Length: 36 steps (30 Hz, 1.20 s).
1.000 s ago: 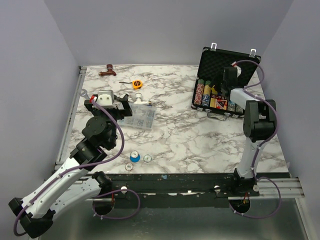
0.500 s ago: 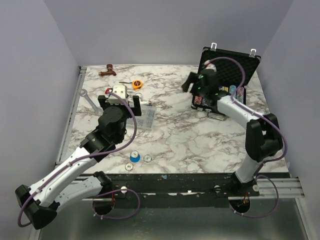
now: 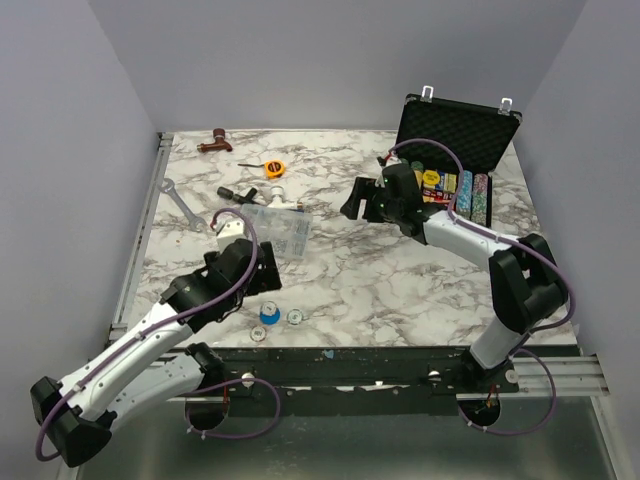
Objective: Pack up texas hold em set
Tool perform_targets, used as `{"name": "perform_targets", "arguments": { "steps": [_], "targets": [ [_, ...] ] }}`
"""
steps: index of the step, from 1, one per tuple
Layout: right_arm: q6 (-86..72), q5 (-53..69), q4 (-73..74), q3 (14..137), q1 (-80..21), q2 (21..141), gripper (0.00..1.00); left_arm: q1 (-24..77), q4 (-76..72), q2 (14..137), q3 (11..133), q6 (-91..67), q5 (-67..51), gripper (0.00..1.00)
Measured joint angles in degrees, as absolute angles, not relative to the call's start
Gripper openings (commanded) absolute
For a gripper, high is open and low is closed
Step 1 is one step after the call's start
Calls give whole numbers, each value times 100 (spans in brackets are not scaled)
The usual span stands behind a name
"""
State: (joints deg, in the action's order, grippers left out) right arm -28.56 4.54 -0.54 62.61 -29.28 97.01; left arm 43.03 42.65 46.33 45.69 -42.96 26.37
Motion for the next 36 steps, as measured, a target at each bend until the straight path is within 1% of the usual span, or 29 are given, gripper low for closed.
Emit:
{"name": "perform_targets", "arguments": {
  "steps": [4,6,9,11,12,17,21,24,28,31,36],
  "targets": [
    [-2897,668,-139,6261,-2930,9542,78,4101,4685,4801,3846,-5015,1798,93],
    [-2919,755,-165,6261,-2936,9500,78,3962,4753,5168,3575,-5194,1367,91],
    [-2976,862,-176,6261,-2943,9483,77,3872,4737,5739,3422,-5262,888,86],
    [-3006,921,-185,6261,-2956,9483,77,3872,4626,6018,3415,-5251,631,81],
    [-3020,954,-191,6261,-2956,9483,77,3868,4554,6136,3415,-5229,548,80],
    [-3065,1035,-217,6261,-2963,9483,76,3835,4248,6632,3417,-5096,475,74],
    [-3103,1072,-252,6261,-2967,9483,75,3778,4073,6899,3424,-4984,473,67],
    [-3127,1114,-292,6261,-2967,9483,75,3758,4034,7061,3518,-4877,493,60],
    [-3151,1142,-307,6261,-2969,9487,75,3758,4014,7371,3704,-4687,545,56],
    [-3151,1144,-329,6261,-2971,9498,75,3758,3997,7542,3811,-4584,543,49],
    [-3151,1142,-338,6261,-2995,9529,75,3776,4012,7861,4042,-4390,508,46]
  ]
}}
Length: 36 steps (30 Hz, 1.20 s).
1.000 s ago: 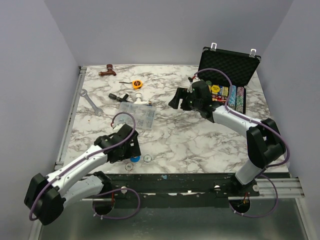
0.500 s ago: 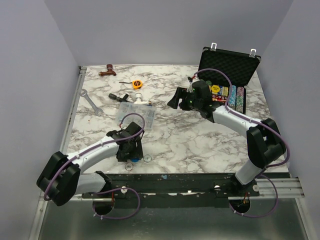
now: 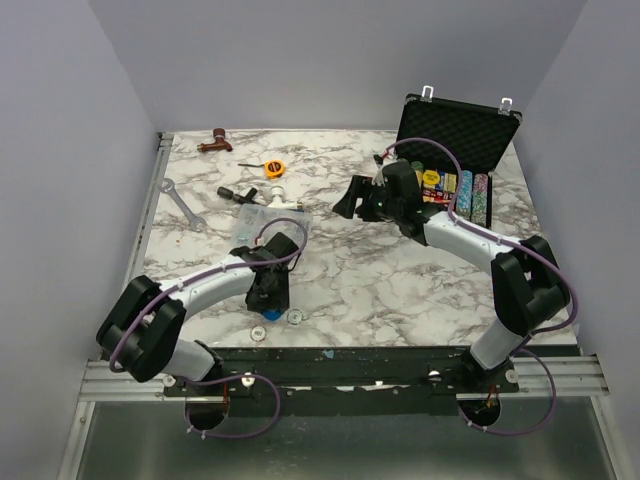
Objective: Pack up texas hold em set
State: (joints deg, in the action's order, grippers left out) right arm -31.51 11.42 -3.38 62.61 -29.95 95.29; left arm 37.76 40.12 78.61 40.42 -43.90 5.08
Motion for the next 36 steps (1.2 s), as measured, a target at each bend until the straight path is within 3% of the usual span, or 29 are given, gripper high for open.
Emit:
{"name": "perform_targets", "arguments": {
  "steps": [4,10,16,22,28,36],
  "targets": [
    [-3151,1133,-338,6261,-3004,9555,75,3817,3959,8313,4449,-4233,482,41],
    [-3153,860,-336,6254,-3004,9557,75,3835,3658,9070,5242,-3911,478,41],
    [-3151,513,-329,6224,-3004,9555,75,3837,3400,9048,5623,-3629,95,41],
    [-3153,497,-331,6224,-3004,9557,75,3785,3210,8547,5690,-3354,-867,41],
    [-3153,497,-336,6200,-3004,9557,75,3288,2049,8615,5109,-3476,-2842,36],
    [-3151,458,-331,6099,-3004,9557,75,3142,1157,8805,5118,-3675,-4128,33]
  ]
}}
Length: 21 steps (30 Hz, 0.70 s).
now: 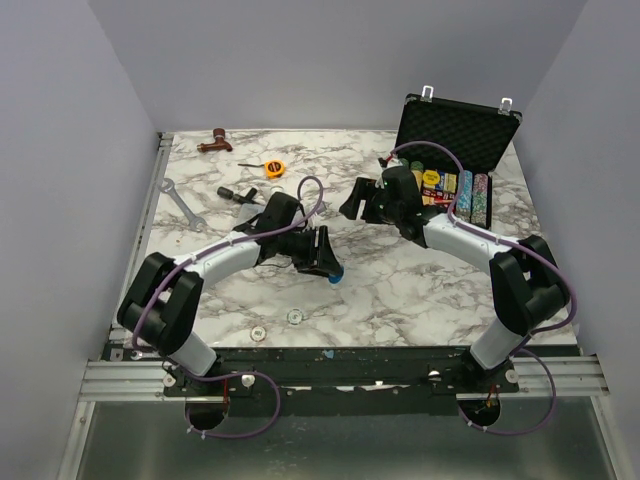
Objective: Pack up texas hold em set
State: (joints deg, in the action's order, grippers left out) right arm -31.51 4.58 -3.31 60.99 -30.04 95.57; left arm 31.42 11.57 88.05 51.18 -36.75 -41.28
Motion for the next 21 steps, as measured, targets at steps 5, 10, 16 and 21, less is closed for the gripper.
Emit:
{"name": "perform_targets", "arguments": {
  "steps": [5,10,16,21],
  "targets": [
    [-3151,370,-329,6099,-3004,9553,75,2936,718,9214,5183,-4029,-4661,33],
    [-3148,242,-303,6099,-3004,9533,75,2790,246,9625,5186,-4431,-5094,33],
    [-3148,198,-237,5986,-3004,9533,75,2755,-167,9850,5183,-4871,-5205,34],
    [-3205,191,43,5719,-3004,9424,79,2749,-126,9850,5116,-5089,-4611,34]
  ]
}}
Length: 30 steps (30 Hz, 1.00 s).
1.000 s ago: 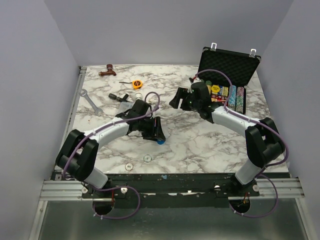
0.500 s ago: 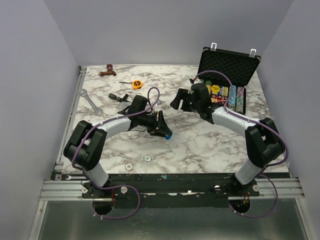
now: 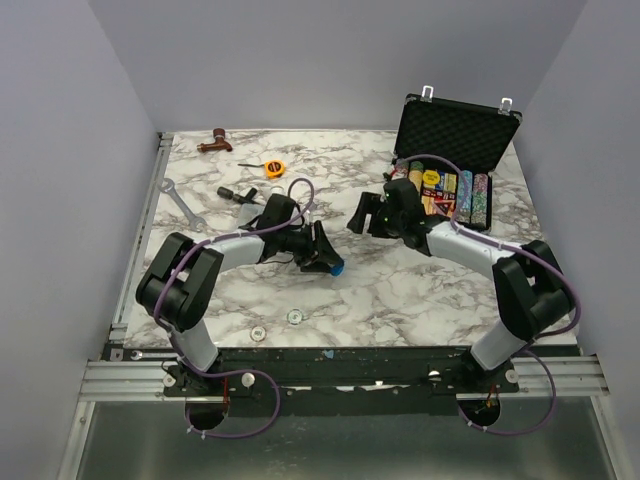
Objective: Pack up texas hold em set
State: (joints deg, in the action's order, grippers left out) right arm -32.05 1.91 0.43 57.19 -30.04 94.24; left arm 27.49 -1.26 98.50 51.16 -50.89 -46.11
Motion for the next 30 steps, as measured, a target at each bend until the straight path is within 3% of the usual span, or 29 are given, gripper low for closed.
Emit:
{"name": "perform_targets", "arguments": {
  "steps": [5,12,30],
  "targets": [
    [-3367,331,45,4884,-3004,8809,77,2746,-386,9850,4748,-5658,-4121,34],
    [-3660,1356,-1094,3317,-3380,8138,70,2762,-805,9850,4602,-6364,-3760,34],
    [-4340,1306,-2462,3218,-3835,8552,39,2860,-1225,9854,4550,-6997,-3597,34]
  ]
}}
